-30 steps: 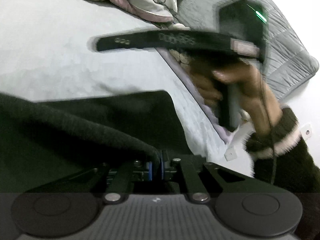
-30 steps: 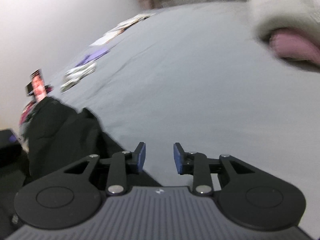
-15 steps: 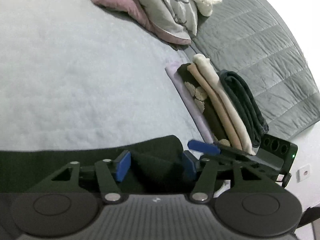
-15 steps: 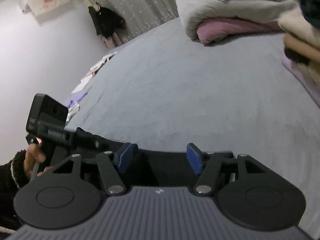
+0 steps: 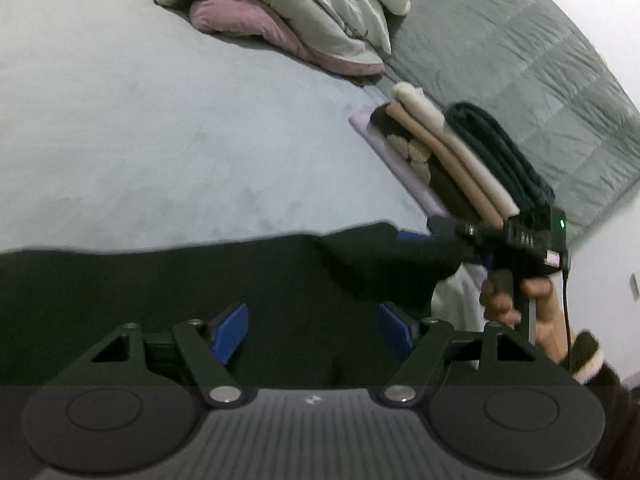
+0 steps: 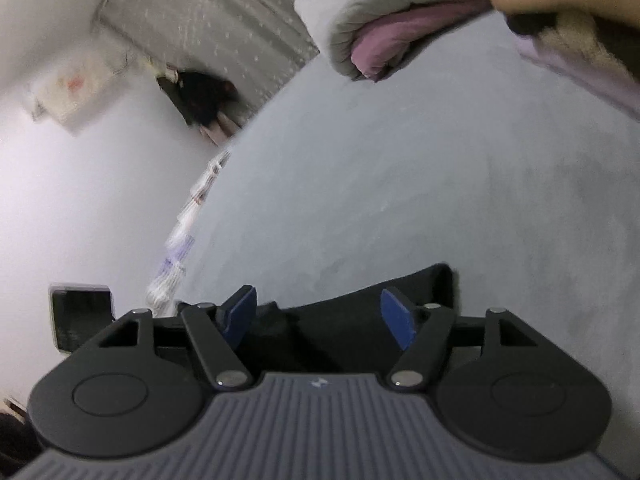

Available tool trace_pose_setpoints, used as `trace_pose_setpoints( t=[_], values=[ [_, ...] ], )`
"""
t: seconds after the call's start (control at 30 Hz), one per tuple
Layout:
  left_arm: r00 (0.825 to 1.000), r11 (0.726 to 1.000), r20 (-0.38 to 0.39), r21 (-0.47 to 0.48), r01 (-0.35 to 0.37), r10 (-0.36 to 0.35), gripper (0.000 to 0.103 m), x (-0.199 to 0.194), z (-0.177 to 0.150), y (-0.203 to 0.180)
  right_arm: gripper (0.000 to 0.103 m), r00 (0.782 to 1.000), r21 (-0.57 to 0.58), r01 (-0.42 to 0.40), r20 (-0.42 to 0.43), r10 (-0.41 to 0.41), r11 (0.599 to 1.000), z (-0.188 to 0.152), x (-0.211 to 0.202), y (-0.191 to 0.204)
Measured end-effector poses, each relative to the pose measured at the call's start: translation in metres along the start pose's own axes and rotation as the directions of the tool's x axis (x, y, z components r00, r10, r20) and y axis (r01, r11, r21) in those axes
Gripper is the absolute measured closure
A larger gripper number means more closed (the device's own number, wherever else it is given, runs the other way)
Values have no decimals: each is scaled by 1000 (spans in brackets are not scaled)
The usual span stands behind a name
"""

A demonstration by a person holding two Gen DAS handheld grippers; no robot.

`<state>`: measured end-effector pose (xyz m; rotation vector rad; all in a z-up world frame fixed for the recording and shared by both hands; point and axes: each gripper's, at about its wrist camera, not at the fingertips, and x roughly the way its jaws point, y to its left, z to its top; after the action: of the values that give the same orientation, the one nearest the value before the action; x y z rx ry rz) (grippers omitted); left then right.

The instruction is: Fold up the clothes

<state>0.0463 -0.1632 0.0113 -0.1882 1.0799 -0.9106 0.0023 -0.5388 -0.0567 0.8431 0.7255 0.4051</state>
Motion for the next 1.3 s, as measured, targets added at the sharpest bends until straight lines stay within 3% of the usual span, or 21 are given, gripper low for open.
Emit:
trace_pose_setpoints(
  t=[0.37,0.5,0.6,0.7,0.77,0.87,0.9,0.97,1.0,1.1,1.13,1.23,1.3],
  values=[
    [999,999,-29,-23,27,-28,30,1,-26,11,32,987,228,-145,105,124,963,-15,-3,-42],
    [999,986,-24,158,48,-44,30,12,-11,-11,32,986,225,-153,105,132,962,-22,-4,-42],
    [998,924,-27,376,68,-62,30,29,7,-36,32,990,189,-126,79,113,974,-26,-7,-37],
    [997,830,-44,552,81,-68,30,57,28,-59,32,993,157,-106,64,97,982,-31,-18,-30],
    [991,774,-72,619,131,-110,30,74,40,-70,32,993,154,-109,62,101,982,-32,-21,-30],
    [981,714,-130,673,196,-147,33,93,50,-83,32,992,167,-120,63,111,979,-31,-20,-33],
    [974,682,-170,695,227,-151,36,104,54,-89,32,991,170,-125,62,116,978,-31,-19,-35],
    [967,657,-215,711,250,-134,51,118,60,-95,32,990,170,-137,62,128,976,-30,-19,-36],
    [965,652,-232,715,253,-121,57,125,62,-97,32,989,170,-143,62,134,975,-30,-19,-37],
    [961,650,-254,714,261,-107,58,138,67,-96,32,988,159,-152,55,145,976,-34,-24,-38],
    [961,652,-258,712,262,-105,65,140,69,-95,32,988,154,-149,52,142,977,-37,-26,-38],
    [953,701,-278,656,278,-118,91,147,78,-85,32,991,141,-133,44,128,981,-41,-29,-34],
    [957,721,-256,636,274,-138,94,148,83,-83,32,993,120,-114,25,112,986,-48,-33,-27]
  ],
)
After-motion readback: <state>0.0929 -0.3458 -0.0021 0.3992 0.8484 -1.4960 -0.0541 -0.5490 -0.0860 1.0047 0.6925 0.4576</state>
